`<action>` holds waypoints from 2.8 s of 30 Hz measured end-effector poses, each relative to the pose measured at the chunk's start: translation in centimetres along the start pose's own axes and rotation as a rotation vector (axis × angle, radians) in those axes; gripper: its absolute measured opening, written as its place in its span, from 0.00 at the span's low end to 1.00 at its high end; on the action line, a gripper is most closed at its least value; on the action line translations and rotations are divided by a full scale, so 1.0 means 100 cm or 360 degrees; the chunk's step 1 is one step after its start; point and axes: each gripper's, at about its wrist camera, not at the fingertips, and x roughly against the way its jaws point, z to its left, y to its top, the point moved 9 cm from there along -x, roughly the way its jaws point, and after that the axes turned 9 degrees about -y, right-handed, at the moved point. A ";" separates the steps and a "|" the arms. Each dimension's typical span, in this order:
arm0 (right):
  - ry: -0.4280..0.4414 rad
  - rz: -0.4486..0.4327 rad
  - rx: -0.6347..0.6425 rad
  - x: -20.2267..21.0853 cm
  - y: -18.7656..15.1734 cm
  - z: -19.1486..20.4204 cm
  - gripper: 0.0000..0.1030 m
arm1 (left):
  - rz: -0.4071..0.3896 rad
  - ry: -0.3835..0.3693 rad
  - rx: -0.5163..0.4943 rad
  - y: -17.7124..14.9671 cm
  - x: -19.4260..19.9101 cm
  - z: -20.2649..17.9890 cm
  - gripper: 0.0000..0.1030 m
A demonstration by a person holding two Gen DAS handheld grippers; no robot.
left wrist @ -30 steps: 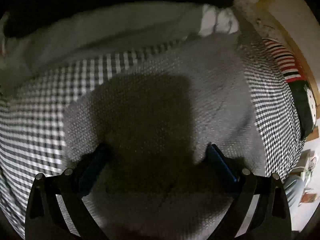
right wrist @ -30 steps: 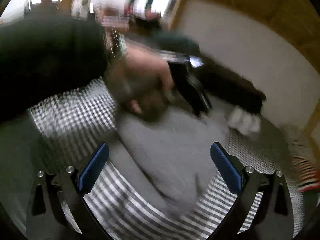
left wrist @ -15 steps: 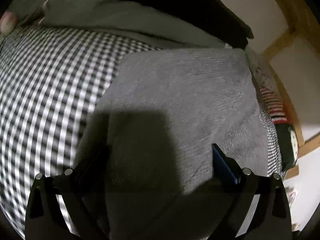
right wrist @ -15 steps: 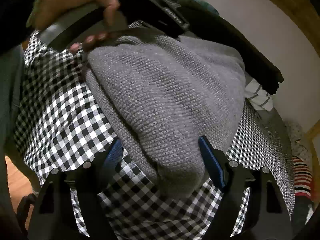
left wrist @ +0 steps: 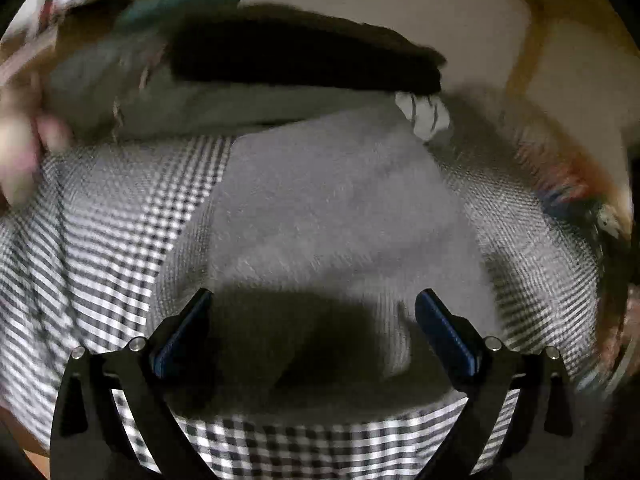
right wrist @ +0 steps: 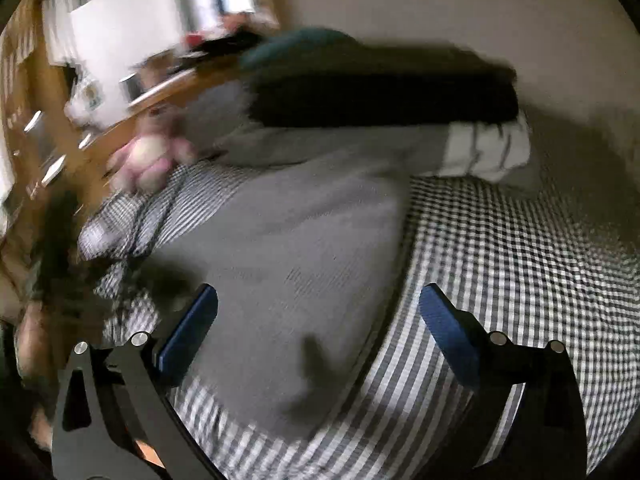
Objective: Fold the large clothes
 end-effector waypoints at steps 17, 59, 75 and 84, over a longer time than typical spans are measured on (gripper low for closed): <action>-0.0131 0.0464 -0.0211 -0.169 0.045 -0.028 0.92 | 0.0155 -0.0176 0.0090 -0.053 -0.009 -0.012 0.95; 0.1204 0.0543 -0.0679 -0.074 -0.120 0.022 0.98 | -0.0261 -0.0914 0.1728 -0.118 0.064 0.068 0.95; 0.1235 0.0531 -0.0690 -0.085 -0.110 0.037 0.98 | -0.0379 -0.1023 0.2083 -0.106 0.032 0.055 0.95; 0.1190 0.0503 -0.0692 -0.081 -0.100 0.034 0.62 | -0.0217 -0.1071 0.2064 -0.101 0.024 0.069 0.47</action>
